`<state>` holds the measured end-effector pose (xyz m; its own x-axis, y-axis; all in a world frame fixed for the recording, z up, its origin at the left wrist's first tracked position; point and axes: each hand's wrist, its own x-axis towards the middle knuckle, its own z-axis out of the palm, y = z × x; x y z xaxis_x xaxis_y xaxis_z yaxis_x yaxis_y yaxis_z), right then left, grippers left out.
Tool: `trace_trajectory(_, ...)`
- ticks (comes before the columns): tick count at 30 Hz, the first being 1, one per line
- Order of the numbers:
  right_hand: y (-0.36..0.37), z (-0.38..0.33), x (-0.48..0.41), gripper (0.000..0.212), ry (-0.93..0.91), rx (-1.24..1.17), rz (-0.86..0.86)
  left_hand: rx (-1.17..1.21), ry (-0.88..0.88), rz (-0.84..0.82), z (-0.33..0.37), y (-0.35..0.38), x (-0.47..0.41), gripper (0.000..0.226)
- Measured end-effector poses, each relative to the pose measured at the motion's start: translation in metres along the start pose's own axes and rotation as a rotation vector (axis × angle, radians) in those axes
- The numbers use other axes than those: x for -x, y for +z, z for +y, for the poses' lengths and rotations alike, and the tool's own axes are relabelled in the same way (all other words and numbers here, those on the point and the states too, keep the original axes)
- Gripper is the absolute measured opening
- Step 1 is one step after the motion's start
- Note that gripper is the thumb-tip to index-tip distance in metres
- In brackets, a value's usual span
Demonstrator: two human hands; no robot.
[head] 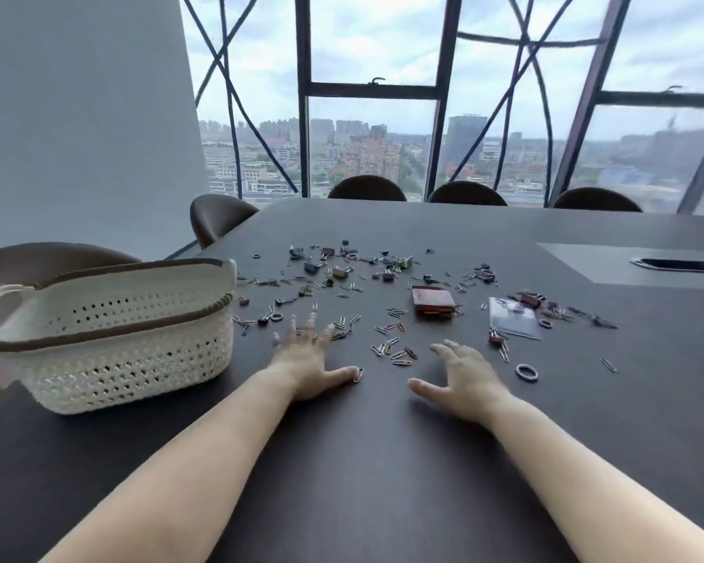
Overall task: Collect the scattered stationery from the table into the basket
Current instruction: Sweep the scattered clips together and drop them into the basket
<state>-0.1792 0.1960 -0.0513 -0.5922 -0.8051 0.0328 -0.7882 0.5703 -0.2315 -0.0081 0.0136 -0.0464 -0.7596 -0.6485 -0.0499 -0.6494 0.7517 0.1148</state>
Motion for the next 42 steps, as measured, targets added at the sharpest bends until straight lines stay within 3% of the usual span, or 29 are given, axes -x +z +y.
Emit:
trace_trajectory(2,0.005,-0.005,-0.004,0.105,0.019,0.043,-0.118,0.051,-0.08,-0.083,0.001,0.003,-0.016,0.099)
trace_trajectory(5,0.01,-0.028,-0.028,0.113,-0.023,0.051,-0.176,0.019,-0.099,-0.087,-0.001,0.001,-0.03,0.095)
trace_trajectory(12,0.022,-0.063,-0.12,0.107,-0.04,0.014,-0.136,0.021,-0.388,-0.006,-0.035,-0.005,-0.08,0.094)
trace_trajectory(17,0.022,-0.066,-0.179,0.101,-0.055,0.017,-0.142,0.048,-0.462,0.002,-0.045,-0.008,-0.123,0.091)
trace_trajectory(22,0.024,-0.069,-0.23,0.1,-0.164,0.014,-0.115,0.065,-0.382,0.057,-0.052,-0.007,-0.158,0.086)
trace_trajectory(26,0.027,-0.079,-0.271,0.096,-0.229,0.021,-0.105,0.033,-0.418,0.113,-0.055,-0.007,-0.172,0.079)
trace_trajectory(32,0.033,-0.088,-0.3,0.073,-0.329,0.089,-0.146,0.046,-0.401,0.074,-0.058,-0.005,-0.185,0.062)
trace_trajectory(38,0.033,-0.082,-0.273,0.049,-0.332,-0.019,-0.029,0.136,-0.105,0.29,-0.057,-0.003,-0.179,0.036)
trace_trajectory(42,0.032,-0.077,-0.235,0.032,-0.323,-0.133,0.034,0.194,0.005,0.339,-0.052,-0.008,-0.164,0.022)
